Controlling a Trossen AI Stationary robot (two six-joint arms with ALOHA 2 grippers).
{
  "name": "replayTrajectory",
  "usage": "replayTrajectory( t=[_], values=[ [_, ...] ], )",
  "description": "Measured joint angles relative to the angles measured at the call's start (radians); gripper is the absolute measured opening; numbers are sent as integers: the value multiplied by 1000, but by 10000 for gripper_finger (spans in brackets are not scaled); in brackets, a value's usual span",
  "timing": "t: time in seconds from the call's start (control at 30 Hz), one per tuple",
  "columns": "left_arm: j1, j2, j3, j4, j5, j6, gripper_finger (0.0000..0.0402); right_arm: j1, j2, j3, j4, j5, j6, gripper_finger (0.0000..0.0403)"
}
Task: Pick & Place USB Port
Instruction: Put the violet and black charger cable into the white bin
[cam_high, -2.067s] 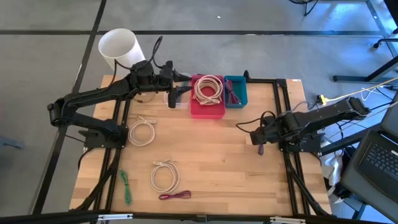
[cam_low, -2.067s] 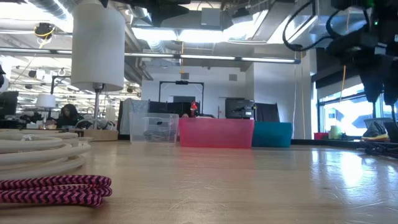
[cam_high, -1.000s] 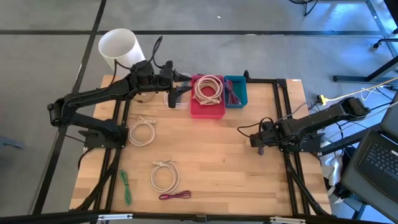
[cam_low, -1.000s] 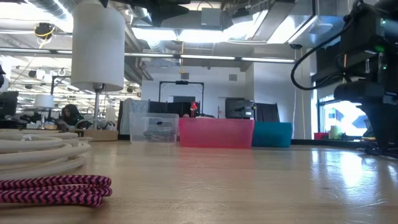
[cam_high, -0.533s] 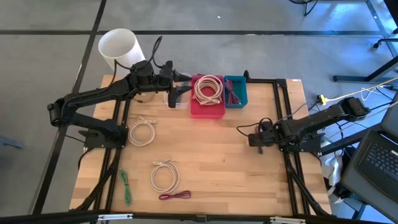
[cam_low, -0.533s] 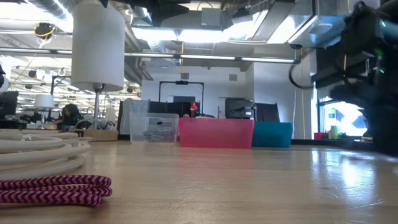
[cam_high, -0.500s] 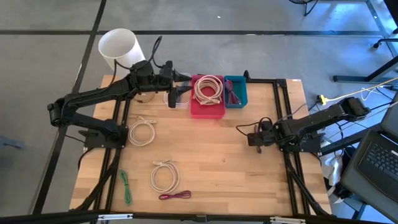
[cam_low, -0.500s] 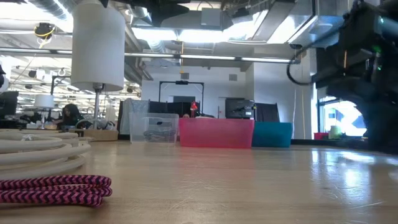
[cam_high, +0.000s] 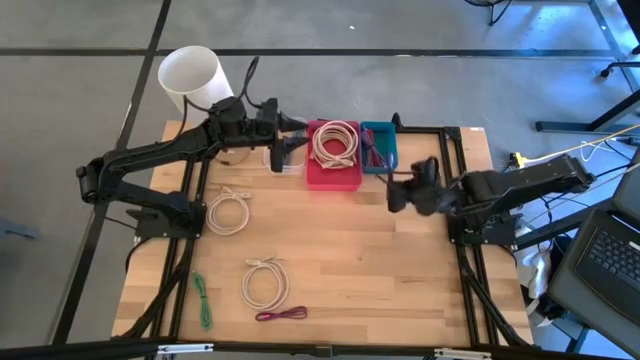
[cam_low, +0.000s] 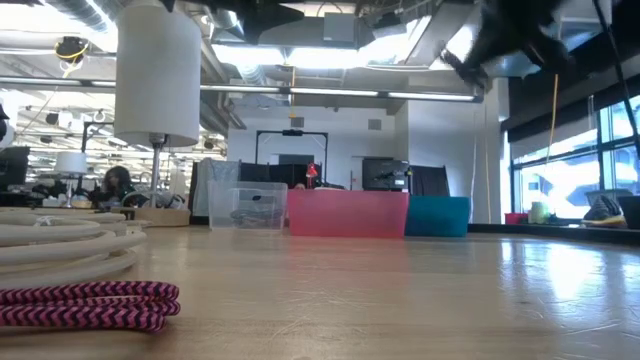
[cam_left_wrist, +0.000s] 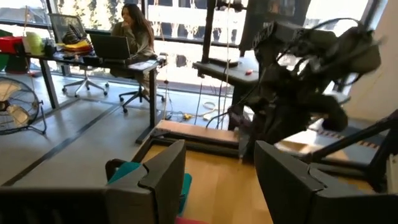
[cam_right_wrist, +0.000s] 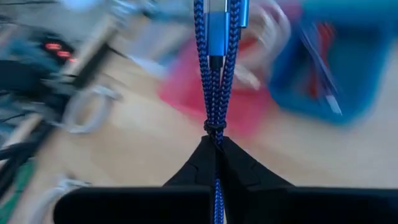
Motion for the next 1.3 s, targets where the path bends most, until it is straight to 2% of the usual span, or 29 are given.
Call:
replayTrajectory(
  t=[0.17, 0.3, 0.47, 0.63, 0.9, 1.0, 1.13, 1.3],
  values=[
    [0, 0, 0, 76, 46, -62, 185, -40, 0, 110, 197, 2, -369, 1],
    [0, 0, 0, 155, 102, -123, 185, -84, 0, 146, 323, -26, -542, 1],
    [-3, 1, 0, 253, 163, -199, 185, -150, 24, 150, 458, -167, -662, 1],
    [-7, 19, 0, 313, 239, -265, 185, -191, 87, 150, 591, -265, -732, 1],
    [-26, 49, 0, 308, 244, -273, 185, -229, 177, 150, 824, -401, -783, 1],
    [-26, 52, 0, 307, 243, -273, 185, -234, 215, 179, 834, -434, -785, 0],
    [-25, 51, 0, 307, 244, -273, 185, -234, 297, 288, 807, -484, -842, 0],
    [-25, 51, 0, 307, 243, -268, 185, -250, 401, 445, 637, -511, -892, 0]
  ],
)
